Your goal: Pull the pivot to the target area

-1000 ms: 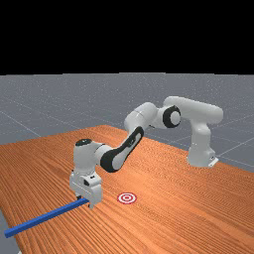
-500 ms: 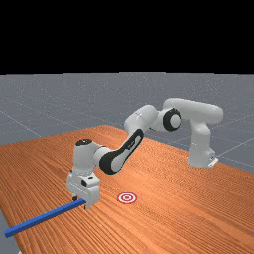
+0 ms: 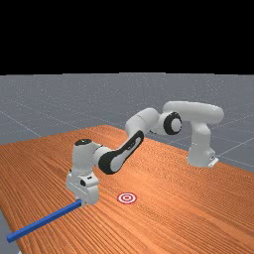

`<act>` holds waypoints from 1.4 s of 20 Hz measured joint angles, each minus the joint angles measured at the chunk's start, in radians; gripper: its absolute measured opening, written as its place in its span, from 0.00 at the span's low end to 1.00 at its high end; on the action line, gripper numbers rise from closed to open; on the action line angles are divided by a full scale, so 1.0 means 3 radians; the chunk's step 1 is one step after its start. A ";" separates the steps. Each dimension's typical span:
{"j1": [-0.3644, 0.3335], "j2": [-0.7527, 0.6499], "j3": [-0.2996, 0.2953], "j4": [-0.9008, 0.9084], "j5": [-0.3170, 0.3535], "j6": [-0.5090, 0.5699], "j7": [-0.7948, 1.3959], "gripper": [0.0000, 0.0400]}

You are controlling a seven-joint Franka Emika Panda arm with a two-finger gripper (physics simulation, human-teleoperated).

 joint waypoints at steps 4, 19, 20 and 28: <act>-0.0017 -0.0050 0.0002 -0.0054 -0.0002 -0.0002 -0.0005 0.24; 0.0339 -0.1186 -0.0844 -0.2214 0.0526 0.0973 0.3503 0.29; 0.0382 -0.1325 -0.0895 -0.2487 0.0555 0.1095 0.3619 0.31; 0.1224 -0.1324 -0.1139 -0.2461 0.0740 0.0854 0.5334 0.30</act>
